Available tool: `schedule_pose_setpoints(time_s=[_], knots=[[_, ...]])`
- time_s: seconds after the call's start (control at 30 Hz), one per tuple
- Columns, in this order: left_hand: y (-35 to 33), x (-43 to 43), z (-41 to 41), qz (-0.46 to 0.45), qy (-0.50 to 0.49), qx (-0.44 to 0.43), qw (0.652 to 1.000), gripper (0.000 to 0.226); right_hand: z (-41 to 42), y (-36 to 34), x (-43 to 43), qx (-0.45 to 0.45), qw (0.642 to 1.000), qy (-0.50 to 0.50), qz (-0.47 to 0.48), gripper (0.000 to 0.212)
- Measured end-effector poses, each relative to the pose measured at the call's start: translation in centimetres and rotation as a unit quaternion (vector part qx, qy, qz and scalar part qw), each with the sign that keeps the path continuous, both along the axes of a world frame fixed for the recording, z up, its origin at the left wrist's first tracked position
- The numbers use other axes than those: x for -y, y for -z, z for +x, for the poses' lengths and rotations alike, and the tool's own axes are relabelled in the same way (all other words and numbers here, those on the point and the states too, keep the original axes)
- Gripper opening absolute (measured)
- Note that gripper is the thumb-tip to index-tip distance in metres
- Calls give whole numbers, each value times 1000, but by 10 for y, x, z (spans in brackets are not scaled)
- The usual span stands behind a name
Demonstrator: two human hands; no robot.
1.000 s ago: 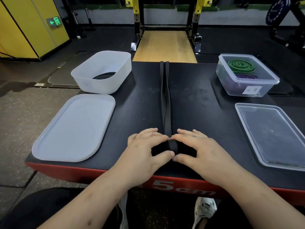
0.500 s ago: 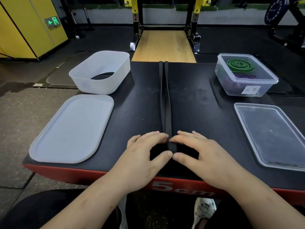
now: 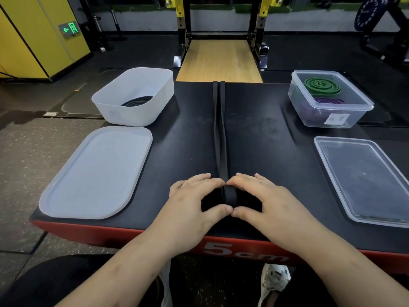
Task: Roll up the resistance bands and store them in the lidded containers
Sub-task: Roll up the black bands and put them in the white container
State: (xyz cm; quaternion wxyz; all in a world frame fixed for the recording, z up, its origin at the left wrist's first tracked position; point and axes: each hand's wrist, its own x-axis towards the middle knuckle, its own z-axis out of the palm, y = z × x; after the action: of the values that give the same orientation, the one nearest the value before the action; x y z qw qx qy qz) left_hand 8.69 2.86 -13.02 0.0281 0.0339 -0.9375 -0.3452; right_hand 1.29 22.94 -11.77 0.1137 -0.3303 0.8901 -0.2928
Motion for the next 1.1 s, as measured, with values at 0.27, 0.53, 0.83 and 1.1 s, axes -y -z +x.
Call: schedule_pose_setpoints(time_s=[0.27,0.53,0.83,1.1], knots=[[-3,-2,10,21,26,-23,999,37,6,-1,-5,-6,1000,-9,6,45],[0,-5,2,-4,21,-47,999,37,2,0,-5,-37,999,-15,27,49],[2,-1,3,-20,31,-35,999,52,-5,3,-1,-54,997,-28,40,53],[3,-3,-2,-30,19,-65,997,48,-7,3,-4,-21,998,-32,45,67]])
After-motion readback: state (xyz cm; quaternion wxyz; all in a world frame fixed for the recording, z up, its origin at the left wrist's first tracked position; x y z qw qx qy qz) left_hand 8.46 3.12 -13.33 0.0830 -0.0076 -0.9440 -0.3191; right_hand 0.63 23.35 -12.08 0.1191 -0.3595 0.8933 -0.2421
